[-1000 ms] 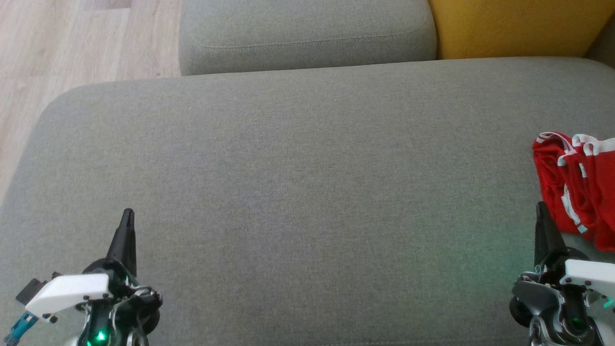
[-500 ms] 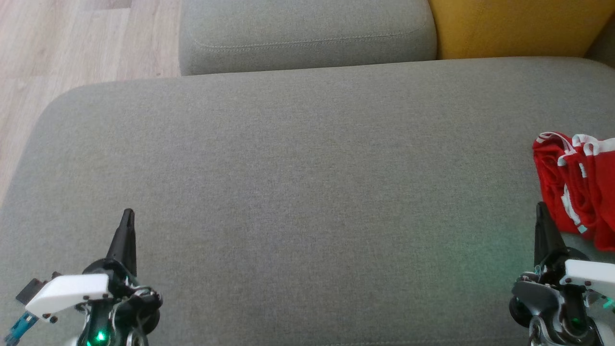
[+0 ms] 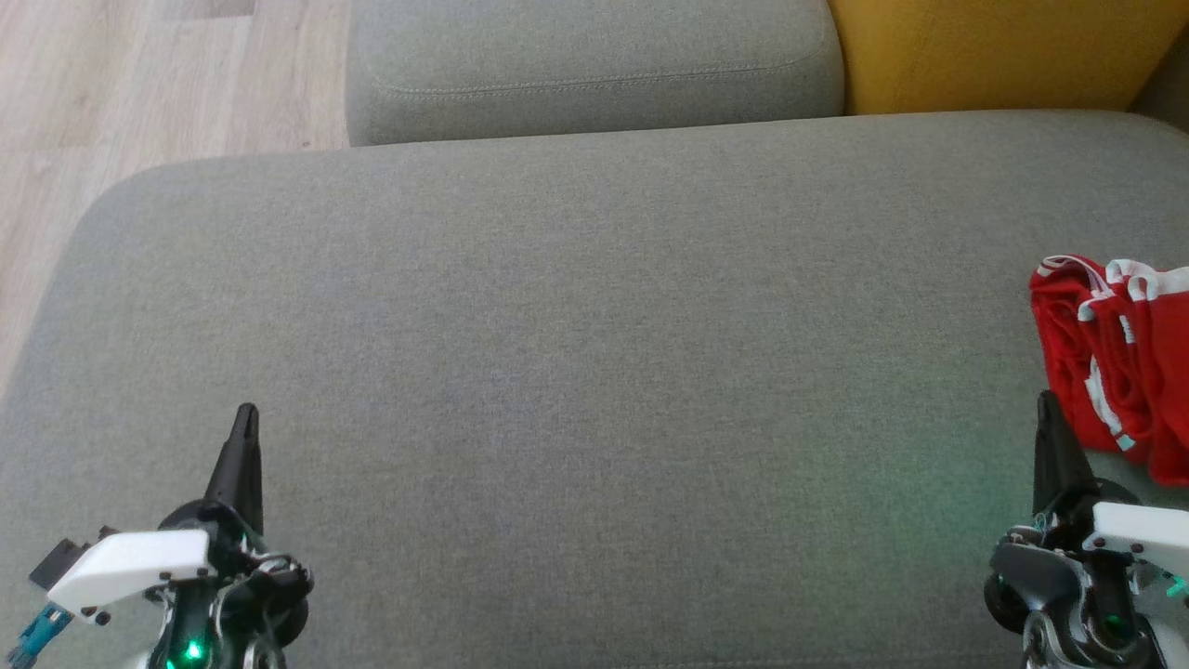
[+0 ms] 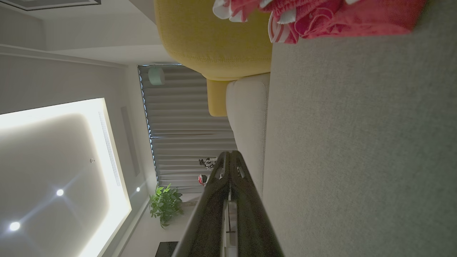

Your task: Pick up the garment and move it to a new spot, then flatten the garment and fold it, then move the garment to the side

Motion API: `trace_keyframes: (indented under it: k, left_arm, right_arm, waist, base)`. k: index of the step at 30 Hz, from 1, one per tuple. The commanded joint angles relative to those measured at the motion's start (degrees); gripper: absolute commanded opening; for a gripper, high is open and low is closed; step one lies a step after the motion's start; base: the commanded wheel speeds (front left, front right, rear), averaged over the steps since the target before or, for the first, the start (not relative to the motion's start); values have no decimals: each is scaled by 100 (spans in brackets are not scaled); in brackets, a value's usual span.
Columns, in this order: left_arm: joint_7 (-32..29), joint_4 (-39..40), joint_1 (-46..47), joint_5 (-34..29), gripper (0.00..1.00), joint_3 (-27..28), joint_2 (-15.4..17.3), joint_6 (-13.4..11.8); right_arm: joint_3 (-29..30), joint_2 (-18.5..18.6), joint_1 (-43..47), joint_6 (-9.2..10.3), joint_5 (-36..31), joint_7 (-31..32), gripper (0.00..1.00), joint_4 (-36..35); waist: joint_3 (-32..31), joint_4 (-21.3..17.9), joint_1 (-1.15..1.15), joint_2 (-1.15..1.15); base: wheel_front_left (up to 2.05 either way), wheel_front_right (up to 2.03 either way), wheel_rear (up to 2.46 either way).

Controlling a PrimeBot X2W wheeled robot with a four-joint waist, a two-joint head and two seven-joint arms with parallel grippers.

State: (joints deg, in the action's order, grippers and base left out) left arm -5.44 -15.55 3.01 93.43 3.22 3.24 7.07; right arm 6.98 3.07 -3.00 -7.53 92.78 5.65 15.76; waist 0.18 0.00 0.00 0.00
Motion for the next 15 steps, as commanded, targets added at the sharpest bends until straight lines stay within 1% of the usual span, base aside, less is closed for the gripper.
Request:
trace_keyframes:
  k: [1, 15]
  left_arm:
    - [-28, 154, 309, -48, 0, 234, 35, 42]
    - [-42, 154, 311, -62, 0, 251, 23, 42]
  right_arm:
    - [-106, 26, -313, 4, -12, 36, 0, -177]
    - [-94, 18, -314, 4, -22, 45, 0, -176]
  waist:
    - [0, 0, 0, 0]
    - [0, 0, 0, 0]
  base:
    - [0, 0, 0]
    - [0, 0, 0]
